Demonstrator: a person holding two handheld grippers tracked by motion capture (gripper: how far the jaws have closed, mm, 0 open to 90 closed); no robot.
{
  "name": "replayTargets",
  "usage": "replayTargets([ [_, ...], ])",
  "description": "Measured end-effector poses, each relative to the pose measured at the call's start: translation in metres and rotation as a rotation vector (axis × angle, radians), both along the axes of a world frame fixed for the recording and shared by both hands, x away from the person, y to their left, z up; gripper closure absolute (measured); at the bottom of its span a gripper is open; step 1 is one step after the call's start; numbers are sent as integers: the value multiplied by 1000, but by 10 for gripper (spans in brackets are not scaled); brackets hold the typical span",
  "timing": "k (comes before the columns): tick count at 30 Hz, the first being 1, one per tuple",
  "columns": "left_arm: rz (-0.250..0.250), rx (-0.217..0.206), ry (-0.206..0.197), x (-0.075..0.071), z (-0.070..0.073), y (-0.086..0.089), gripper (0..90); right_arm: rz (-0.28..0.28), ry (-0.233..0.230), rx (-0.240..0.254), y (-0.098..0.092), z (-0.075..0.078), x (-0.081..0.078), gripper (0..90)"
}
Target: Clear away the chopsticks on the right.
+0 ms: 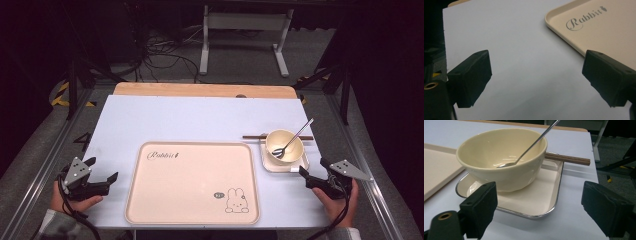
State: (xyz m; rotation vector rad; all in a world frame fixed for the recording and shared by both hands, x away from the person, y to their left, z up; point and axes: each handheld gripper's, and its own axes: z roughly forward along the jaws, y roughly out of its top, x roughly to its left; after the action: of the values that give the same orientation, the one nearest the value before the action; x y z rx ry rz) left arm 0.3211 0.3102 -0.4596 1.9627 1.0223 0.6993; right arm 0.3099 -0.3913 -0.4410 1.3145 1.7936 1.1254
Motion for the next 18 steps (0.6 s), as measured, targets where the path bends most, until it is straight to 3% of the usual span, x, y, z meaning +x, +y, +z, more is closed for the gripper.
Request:
replayTargets([
  [4, -2, -24, -12, -2, 1, 1, 122, -31, 8, -2, -2, -1, 1, 156],
  [13, -39, -18, -19, -6, 0, 1, 160, -43, -9, 0, -3, 1, 6, 238],
  [16, -42, -13, -14, -6, -2, 0, 175, -81, -10, 2, -7, 2, 5, 346],
  [17, -42, -13, -14, -6, -2, 0, 175, -81, -10, 2, -7, 2, 5, 346],
  [18, -36, -9, -12, -6, -2, 0, 175, -77, -12, 11, -8, 2, 5, 435],
])
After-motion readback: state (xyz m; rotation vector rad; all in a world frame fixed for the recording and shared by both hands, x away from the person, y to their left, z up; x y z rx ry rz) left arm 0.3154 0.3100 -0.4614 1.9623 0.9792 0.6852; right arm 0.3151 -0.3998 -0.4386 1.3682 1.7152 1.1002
